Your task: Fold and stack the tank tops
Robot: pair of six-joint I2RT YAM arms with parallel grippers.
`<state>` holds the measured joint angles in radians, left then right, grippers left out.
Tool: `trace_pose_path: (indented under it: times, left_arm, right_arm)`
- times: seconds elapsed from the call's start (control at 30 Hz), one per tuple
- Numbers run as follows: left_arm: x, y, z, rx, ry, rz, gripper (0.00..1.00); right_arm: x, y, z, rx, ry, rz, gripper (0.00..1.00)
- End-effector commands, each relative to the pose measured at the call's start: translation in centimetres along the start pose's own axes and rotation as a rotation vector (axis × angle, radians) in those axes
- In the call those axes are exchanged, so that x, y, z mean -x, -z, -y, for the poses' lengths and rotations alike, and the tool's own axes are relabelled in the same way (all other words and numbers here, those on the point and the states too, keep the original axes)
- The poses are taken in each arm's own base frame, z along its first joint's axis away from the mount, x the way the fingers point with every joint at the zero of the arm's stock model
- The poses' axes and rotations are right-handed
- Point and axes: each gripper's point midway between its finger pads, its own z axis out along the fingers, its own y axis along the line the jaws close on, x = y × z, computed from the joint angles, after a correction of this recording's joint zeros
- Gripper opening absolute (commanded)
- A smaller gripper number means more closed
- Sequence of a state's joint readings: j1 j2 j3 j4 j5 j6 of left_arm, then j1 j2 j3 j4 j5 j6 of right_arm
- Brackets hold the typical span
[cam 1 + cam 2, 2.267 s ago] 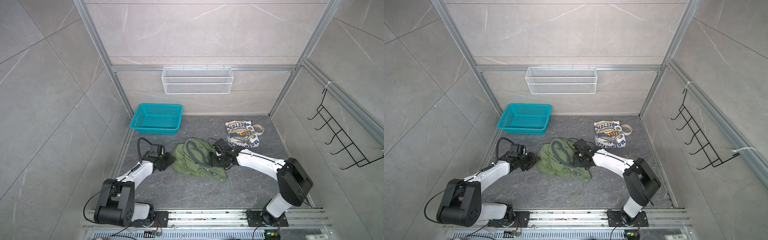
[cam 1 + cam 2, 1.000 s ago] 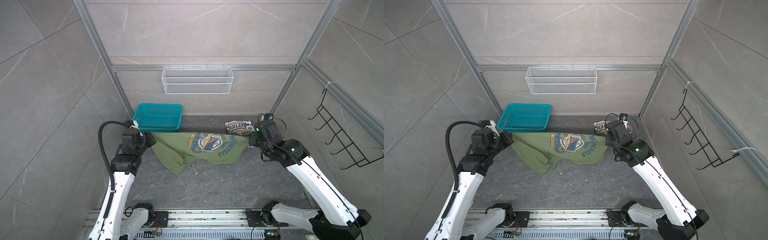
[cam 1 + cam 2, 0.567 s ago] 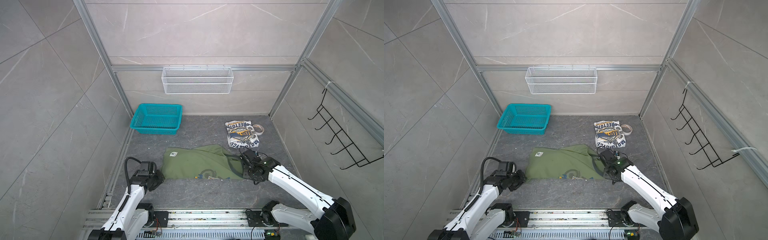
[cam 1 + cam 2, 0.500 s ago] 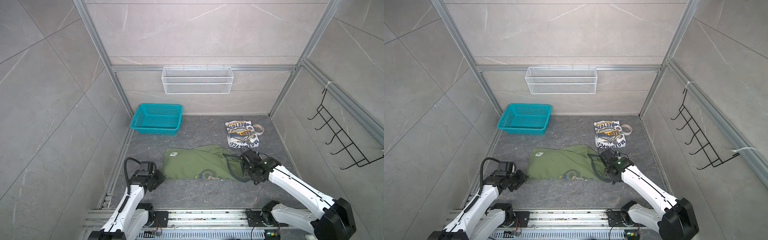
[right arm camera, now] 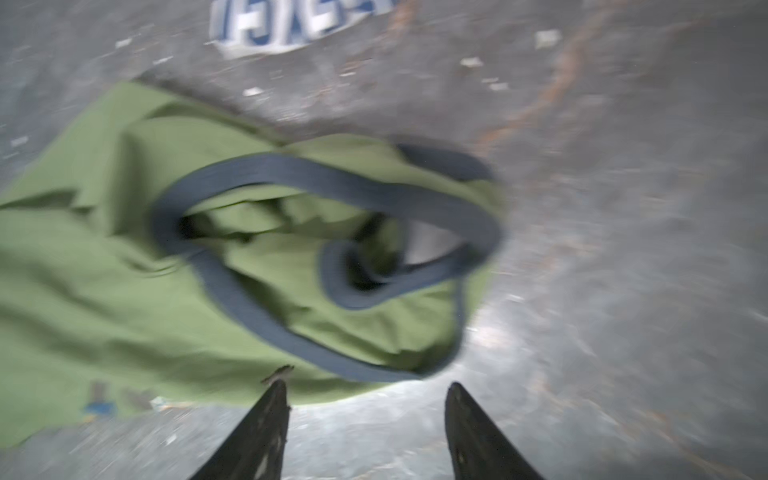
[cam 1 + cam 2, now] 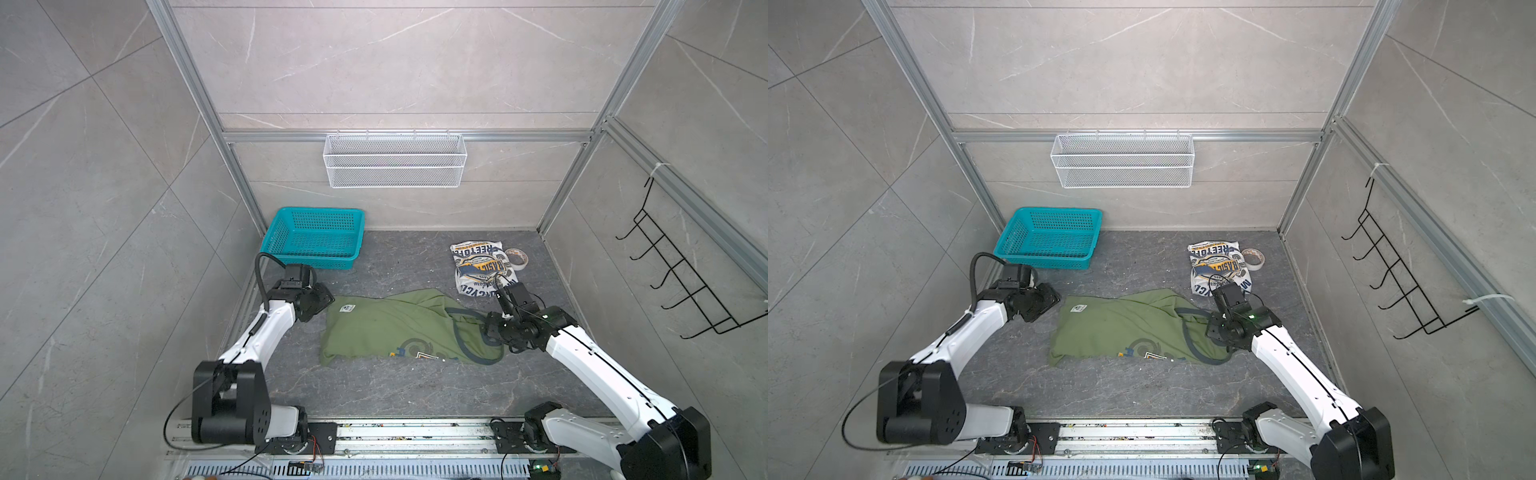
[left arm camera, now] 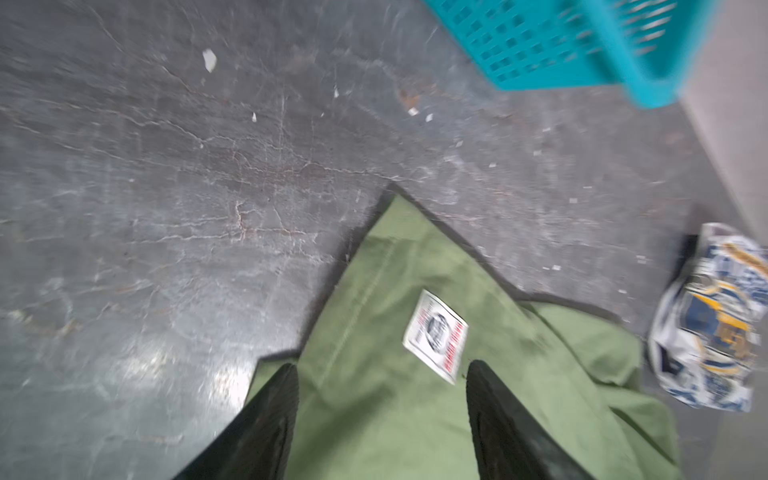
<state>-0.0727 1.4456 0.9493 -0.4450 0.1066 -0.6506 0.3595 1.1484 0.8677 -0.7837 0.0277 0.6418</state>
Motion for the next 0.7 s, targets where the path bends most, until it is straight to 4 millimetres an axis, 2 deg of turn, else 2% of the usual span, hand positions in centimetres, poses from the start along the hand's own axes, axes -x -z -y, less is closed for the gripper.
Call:
trace_pose_path:
  times: [0.0, 0.2, 0.5, 0.67]
  left_arm:
    - [1.7, -1.5, 0.7, -0.006, -0.028, 0.021, 0.66]
    - [1.7, -3.9, 0.2, -0.034, -0.025, -0.034, 0.69]
    - [1.1, -5.9, -0.4, -0.080, 0.006, -0.086, 0.67]
    - [0.8, -6.5, -0.1, -0.105, 0.005, -0.103, 0.65]
  right_arm:
    - [0.8, -1.1, -4.9, 0.218, 0.045, -0.040, 0.61]
    - [1.3, -4.3, -7.9, 0.304, 0.052, -0.127, 0.58]
    - [1.9, -8.4, -8.7, 0.266, 0.070, -0.164, 0.52]
    - [1.6, -9.9, -10.1, 0.278, 0.093, -0.201, 0.51]
